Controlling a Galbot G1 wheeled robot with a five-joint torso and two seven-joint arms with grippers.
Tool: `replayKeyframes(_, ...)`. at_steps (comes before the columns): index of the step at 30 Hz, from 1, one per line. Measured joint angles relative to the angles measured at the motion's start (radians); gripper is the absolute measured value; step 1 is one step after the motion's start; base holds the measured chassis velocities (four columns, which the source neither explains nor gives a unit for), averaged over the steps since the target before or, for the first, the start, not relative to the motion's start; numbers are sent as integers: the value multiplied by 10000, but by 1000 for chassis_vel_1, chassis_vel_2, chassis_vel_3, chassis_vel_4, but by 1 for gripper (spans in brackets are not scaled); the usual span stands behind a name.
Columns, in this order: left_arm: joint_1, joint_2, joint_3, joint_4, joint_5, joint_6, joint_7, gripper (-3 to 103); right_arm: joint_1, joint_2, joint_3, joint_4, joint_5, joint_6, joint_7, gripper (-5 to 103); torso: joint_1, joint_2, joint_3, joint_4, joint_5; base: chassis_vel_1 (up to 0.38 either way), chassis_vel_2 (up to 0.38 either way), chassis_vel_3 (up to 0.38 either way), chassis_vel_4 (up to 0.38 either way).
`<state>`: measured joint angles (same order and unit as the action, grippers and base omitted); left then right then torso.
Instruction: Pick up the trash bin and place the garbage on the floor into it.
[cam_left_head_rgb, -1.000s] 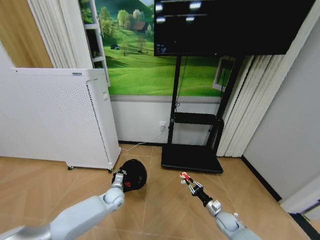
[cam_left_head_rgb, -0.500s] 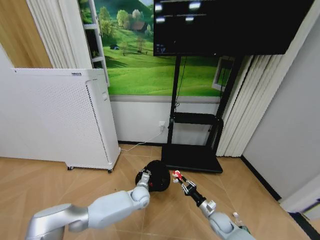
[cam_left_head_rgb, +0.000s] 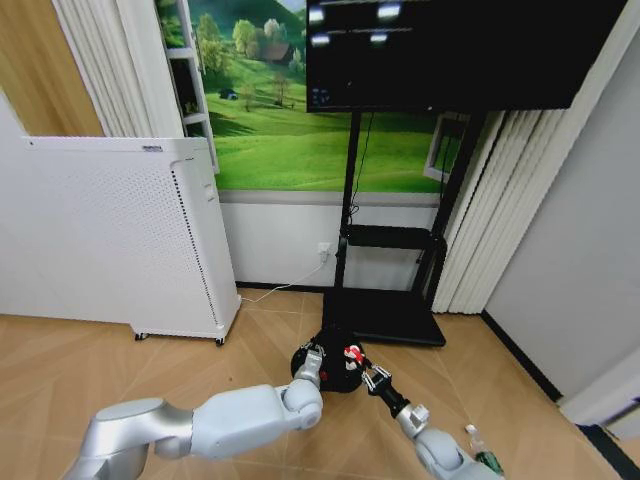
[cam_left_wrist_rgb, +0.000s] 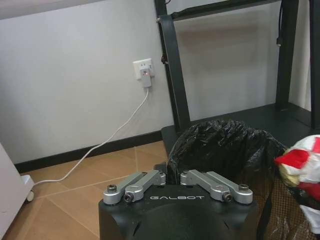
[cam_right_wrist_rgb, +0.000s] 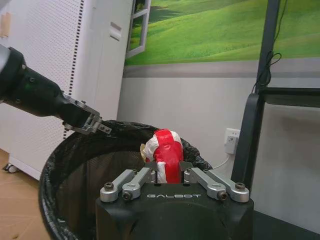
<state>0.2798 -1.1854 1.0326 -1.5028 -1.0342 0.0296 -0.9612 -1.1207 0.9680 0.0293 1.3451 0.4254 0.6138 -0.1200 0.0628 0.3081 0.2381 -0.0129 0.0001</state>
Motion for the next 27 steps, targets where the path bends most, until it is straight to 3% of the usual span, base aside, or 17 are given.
replayKeyframes(1,-12,-31,4,-23,-15,5,-1,7,10,22,0,-23,-43,-8,113,18,0,0,0,-1,-2,0,0,0,0)
replayKeyframes(5,-1,-92,-4,-3,-18,5,-2,7,-50,38,9,-26,-90,-12,212,27,0,0,0,-2,-2,0,0,0,0)
replayKeyframes(6,39,-121,-39,34,-20,5,-1,7,-98,45,33,-18,-105,-11,273,37,0,0,0,-1,-1,0,0,0,0)
replayKeyframes(9,76,-155,-85,70,-11,1,-2,7,-128,55,51,-17,-113,-11,293,37,0,0,0,-1,-1,0,0,0,0)
replayKeyframes(10,143,-218,-164,129,-4,-2,-4,7,-157,97,97,-16,-117,-11,326,48,0,0,0,-2,-1,0,0,0,0)
replayKeyframes(12,187,-287,-196,185,1,-12,-4,7,-162,133,144,-18,-118,-6,392,58,0,0,0,-2,-2,0,0,0,0)
replayKeyframes(18,198,-360,-194,223,3,-20,-12,7,-243,98,169,29,-128,26,423,70,0,0,0,0,-1,0,0,0,0)
replayKeyframes(20,196,-364,-215,199,2,-21,-96,7,-285,103,268,-62,-195,180,904,86,0,0,0,-3,-1,0,0,0,0)
replayKeyframes(22,195,-328,-251,179,1,-21,-102,7,-277,115,309,-173,-165,307,1049,86,0,0,0,-4,-2,0,0,0,0)
replayKeyframes(24,267,-160,-517,155,5,-26,-156,7,-240,132,509,-481,-104,612,1308,96,-1,0,0,-3,-2,0,0,0,0)
replayKeyframes(27,434,203,-752,115,92,-35,-168,7,-260,91,770,-700,-104,677,1668,100,0,0,1,-2,-3,0,0,0,0)
